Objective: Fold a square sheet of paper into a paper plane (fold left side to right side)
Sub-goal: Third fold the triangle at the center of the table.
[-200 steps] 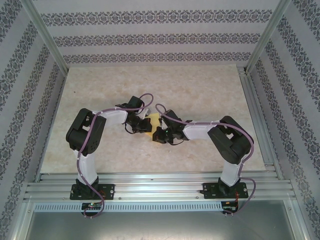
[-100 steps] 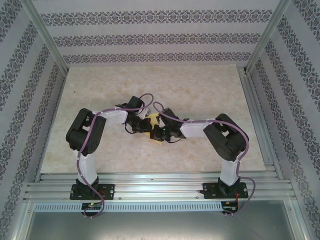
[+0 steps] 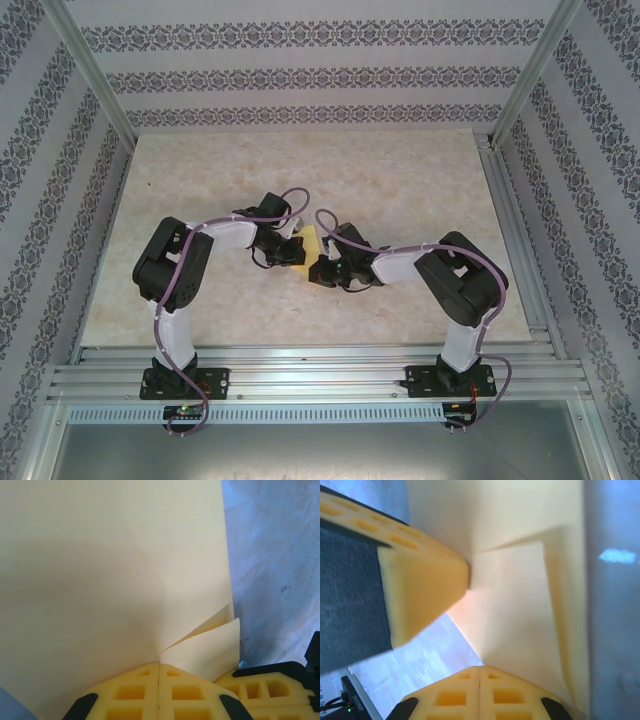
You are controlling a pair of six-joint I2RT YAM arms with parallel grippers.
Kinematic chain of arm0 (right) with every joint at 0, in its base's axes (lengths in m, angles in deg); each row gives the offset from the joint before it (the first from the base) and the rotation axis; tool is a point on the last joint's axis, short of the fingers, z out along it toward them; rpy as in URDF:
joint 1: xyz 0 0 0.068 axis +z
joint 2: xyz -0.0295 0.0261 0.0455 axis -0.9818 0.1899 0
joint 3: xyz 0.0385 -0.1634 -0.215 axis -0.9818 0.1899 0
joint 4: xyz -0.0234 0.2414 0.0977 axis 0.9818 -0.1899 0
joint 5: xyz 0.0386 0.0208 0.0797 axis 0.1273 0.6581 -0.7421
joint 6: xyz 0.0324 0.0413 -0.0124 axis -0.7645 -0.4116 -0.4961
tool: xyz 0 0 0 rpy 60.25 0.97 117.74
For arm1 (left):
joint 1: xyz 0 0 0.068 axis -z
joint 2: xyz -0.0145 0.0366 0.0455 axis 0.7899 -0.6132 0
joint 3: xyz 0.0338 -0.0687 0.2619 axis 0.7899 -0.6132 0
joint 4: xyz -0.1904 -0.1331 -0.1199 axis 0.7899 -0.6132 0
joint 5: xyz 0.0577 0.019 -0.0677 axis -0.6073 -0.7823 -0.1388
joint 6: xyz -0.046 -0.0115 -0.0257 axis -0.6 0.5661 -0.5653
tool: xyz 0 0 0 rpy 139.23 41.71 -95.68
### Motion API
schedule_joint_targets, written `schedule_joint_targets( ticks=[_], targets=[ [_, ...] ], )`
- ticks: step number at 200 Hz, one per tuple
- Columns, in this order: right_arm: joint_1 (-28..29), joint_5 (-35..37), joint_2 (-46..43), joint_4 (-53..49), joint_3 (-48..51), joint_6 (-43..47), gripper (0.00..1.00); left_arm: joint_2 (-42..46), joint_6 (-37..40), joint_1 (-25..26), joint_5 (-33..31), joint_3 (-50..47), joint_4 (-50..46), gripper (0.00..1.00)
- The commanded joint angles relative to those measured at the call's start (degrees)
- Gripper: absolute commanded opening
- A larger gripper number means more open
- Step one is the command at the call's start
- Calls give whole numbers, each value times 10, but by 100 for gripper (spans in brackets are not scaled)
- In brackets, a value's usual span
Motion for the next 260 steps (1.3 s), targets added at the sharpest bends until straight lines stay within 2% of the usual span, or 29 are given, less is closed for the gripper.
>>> schedule_joint_targets(
  ticks=[1, 44, 92, 181, 219, 260],
  targets=[
    [-11, 29, -9, -78, 63, -10, 1, -29, 16, 5, -65, -8, -25, 0],
    [-33, 24, -68, -85, 108, -3, 1, -29, 16, 6, -68, -8, -25, 0],
    [-16, 24, -159, -163, 23, 22, 2, -24, 17, 5, -68, -3, -31, 0],
    [3, 4, 17, -81, -85, 3, 1, -16, 15, 7, -68, -3, -31, 0],
    [1, 18, 23, -93, -55, 6, 1, -16, 16, 7, -70, -7, -31, 0],
    [-10, 31, -6, -108, 33, 16, 1, -15, 17, 7, -72, -8, -31, 0]
  ],
)
